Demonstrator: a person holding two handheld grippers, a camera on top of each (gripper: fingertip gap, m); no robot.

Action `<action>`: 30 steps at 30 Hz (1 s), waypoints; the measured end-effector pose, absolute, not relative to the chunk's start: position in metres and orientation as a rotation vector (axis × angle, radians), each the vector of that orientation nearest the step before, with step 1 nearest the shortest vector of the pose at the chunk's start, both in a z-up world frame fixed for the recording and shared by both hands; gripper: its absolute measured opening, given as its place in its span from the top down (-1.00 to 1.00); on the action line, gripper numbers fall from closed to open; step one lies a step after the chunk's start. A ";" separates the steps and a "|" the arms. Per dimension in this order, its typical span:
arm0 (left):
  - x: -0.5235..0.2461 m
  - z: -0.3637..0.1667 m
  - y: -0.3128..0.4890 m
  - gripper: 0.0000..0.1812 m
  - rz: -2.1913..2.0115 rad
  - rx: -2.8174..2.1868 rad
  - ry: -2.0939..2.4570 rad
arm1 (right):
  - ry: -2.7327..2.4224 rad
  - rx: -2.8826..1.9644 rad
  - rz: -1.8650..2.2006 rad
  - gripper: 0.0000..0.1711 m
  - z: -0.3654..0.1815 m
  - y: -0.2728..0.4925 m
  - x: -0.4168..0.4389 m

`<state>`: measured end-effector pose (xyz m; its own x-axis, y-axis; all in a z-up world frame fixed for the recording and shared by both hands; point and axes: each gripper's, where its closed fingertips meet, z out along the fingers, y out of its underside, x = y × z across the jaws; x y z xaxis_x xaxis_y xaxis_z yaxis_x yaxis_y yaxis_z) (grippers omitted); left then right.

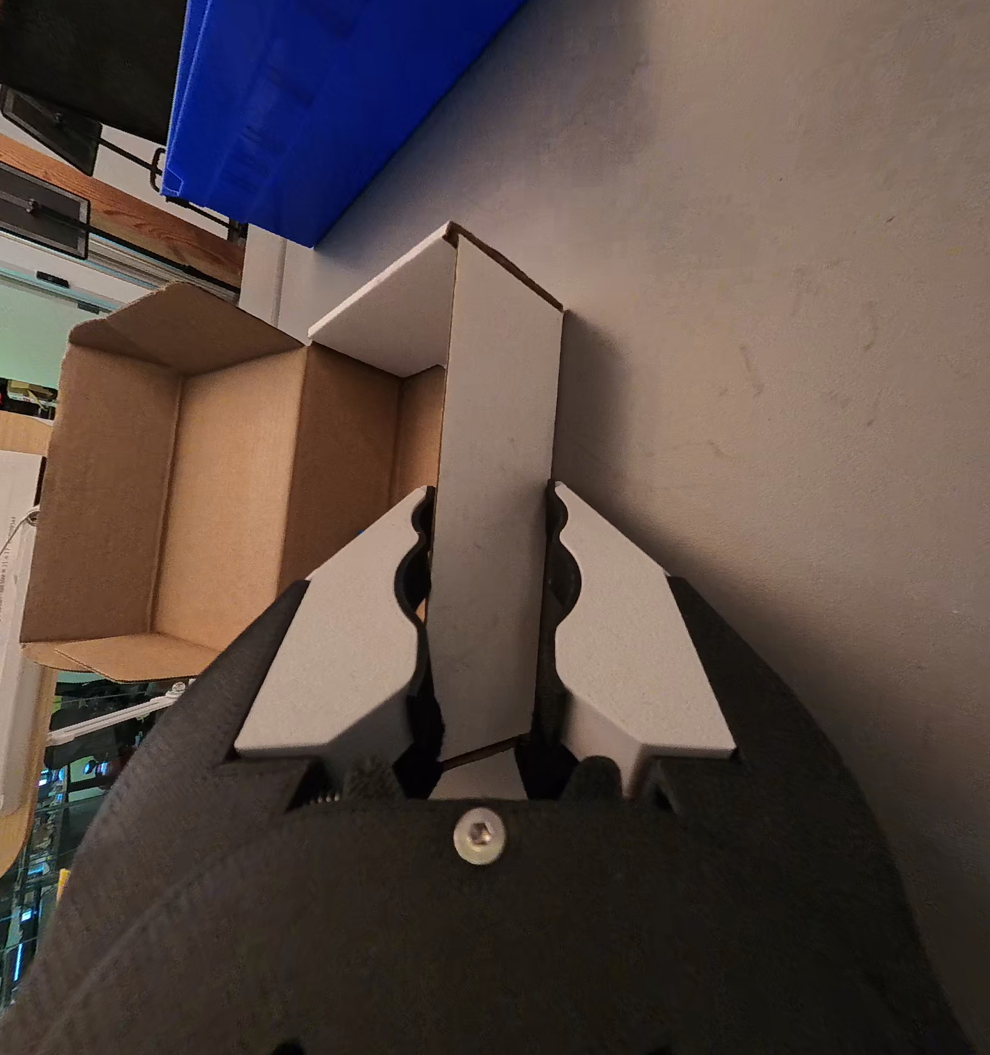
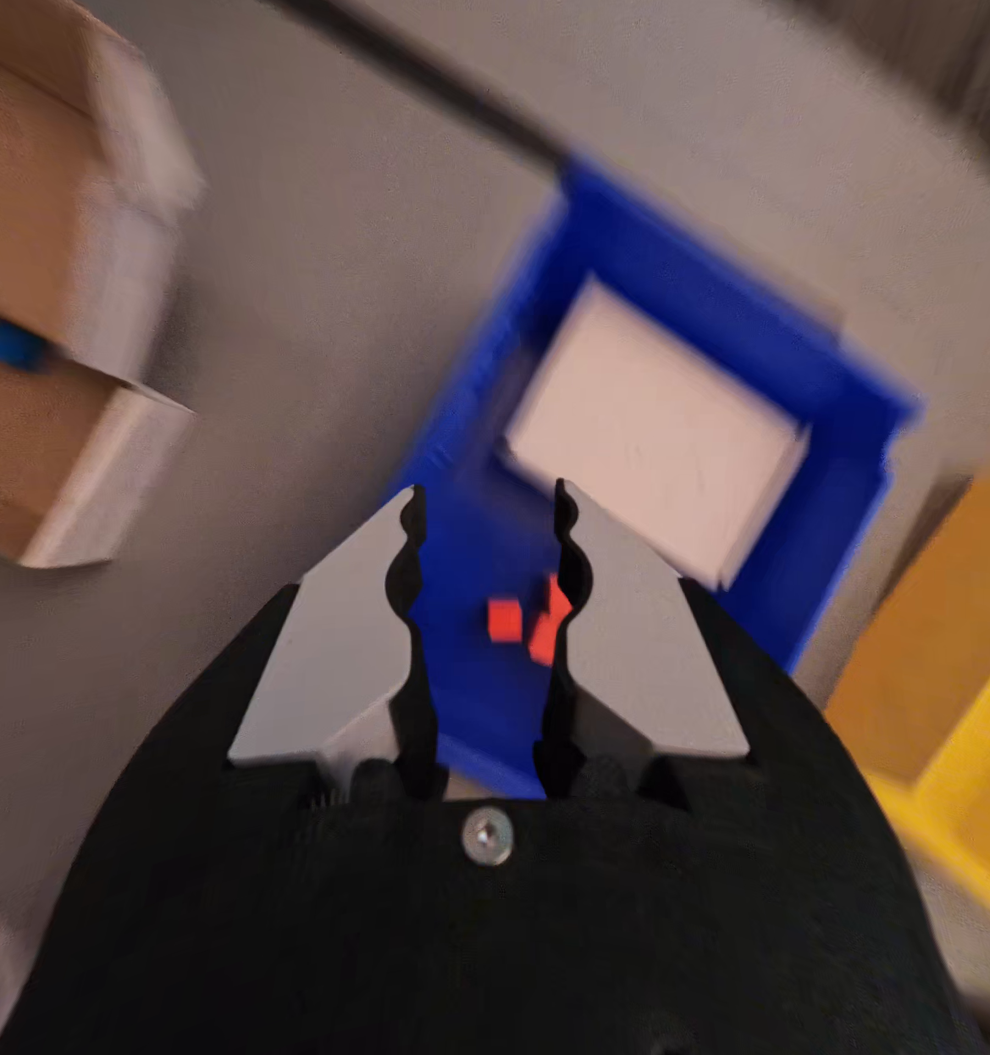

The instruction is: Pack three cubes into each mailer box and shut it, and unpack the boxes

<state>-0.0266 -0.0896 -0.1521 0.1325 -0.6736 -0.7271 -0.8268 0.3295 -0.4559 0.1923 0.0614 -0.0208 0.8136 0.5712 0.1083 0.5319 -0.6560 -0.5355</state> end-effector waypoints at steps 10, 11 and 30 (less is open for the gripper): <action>-0.027 -0.152 -0.090 0.60 0.201 -1.383 1.597 | -1.999 -1.596 0.229 0.51 -0.071 -0.043 -0.071; -0.027 -0.152 -0.091 0.60 0.201 -1.382 1.597 | -2.061 -1.605 0.157 0.52 -0.091 -0.041 -0.073; -0.028 -0.152 -0.091 0.60 0.200 -1.383 1.598 | -2.135 -1.893 0.151 0.75 -0.158 -0.037 -0.069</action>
<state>-0.0277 -0.0914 -0.1524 0.1229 -0.6672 -0.7346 -0.8279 0.3393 -0.4467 -0.0692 -0.0369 -0.1584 -0.0998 0.9850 0.1405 0.9555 0.1342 -0.2628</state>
